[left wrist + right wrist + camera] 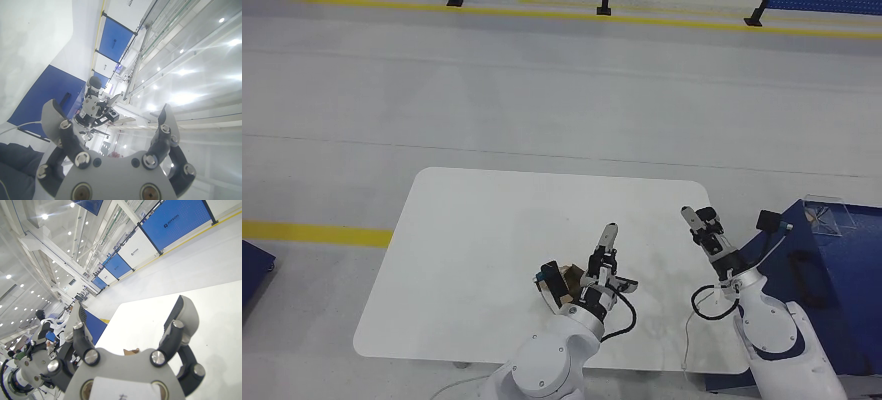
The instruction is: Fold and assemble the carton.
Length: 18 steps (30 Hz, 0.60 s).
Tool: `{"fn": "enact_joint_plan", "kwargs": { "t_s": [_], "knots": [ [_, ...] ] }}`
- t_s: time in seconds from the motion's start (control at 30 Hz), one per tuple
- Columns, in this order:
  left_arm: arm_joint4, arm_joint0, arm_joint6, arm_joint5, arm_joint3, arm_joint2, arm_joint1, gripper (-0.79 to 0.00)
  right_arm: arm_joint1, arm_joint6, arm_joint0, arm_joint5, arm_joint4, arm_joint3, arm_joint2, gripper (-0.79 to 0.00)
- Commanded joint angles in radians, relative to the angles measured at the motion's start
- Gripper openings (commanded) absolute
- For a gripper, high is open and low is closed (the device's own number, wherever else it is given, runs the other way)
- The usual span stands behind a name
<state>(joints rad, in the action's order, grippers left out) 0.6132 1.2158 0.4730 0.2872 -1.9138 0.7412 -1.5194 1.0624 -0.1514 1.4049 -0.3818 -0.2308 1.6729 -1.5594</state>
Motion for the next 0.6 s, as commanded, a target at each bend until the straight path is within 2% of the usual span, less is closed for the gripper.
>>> {"fn": "enact_joint_plan", "kwargs": {
  "t_s": [0.0,0.47,0.5,0.57],
  "knots": [
    [0.000,0.000,-0.004,0.000,0.000,0.000,0.000,0.000,0.000,0.000,0.000,0.000,0.000,0.000,0.000,0.000],
    [-0.004,0.001,-0.004,0.007,0.004,0.000,0.000,0.000,0.000,-0.005,0.002,0.001,-0.004,0.000,0.002,0.000],
    [-0.022,0.000,0.010,0.039,0.012,0.003,0.002,0.000,0.000,-0.018,0.004,0.007,-0.025,0.001,0.010,0.000],
    [-0.060,-0.023,0.075,0.237,0.009,0.007,0.002,0.000,0.002,0.036,-0.005,0.076,-0.165,0.013,0.029,0.000]
  ]
}}
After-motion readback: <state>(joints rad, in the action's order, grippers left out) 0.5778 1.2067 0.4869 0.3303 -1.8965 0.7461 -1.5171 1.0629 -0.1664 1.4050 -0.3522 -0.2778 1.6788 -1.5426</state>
